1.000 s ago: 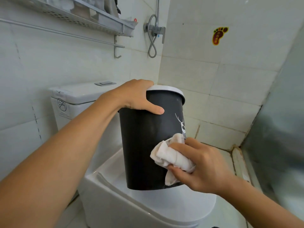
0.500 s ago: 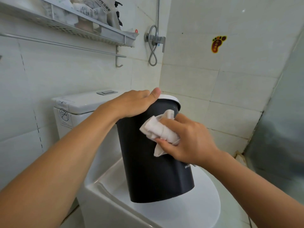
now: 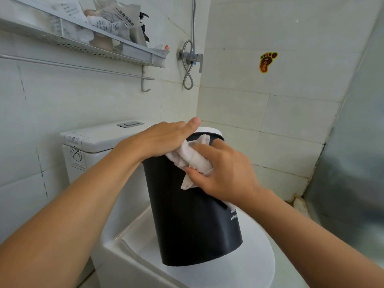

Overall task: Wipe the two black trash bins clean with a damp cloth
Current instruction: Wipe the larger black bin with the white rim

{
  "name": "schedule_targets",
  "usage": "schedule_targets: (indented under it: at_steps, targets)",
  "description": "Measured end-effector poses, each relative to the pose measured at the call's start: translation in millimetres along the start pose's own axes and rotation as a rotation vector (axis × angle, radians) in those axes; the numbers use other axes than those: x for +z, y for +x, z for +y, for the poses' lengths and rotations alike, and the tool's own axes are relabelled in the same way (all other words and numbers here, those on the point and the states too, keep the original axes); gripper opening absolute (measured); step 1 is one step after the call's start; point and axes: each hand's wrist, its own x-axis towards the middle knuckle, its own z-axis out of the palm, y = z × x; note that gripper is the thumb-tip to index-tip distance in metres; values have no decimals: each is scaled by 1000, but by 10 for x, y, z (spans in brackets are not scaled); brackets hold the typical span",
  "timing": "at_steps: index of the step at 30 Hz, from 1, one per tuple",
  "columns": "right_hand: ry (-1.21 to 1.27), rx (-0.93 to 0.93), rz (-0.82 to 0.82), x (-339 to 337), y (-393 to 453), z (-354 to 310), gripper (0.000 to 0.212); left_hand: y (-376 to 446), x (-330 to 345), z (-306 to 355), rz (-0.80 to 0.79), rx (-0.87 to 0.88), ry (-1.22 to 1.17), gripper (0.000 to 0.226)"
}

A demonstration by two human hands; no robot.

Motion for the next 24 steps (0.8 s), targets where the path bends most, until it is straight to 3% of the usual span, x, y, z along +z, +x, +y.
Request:
schedule_targets:
  at_steps: [4,7,13,19,24]
  targets:
    - [127,260,42,-67,85,305,34,10,14,-17,-3,37,57,92]
    - [282,411,34,-100,21,422,23,-9,15,-53,22,41,40,85]
    - [417,412,41,-58,-376,369,11,15,-19,-135,83,102,-13,56]
    - [333,331,67,64,-502,217,45,91,-81,0,148,141,58,37]
    - [327,297,82,63,-566,149,50,115,96,50,254,186,238,45]
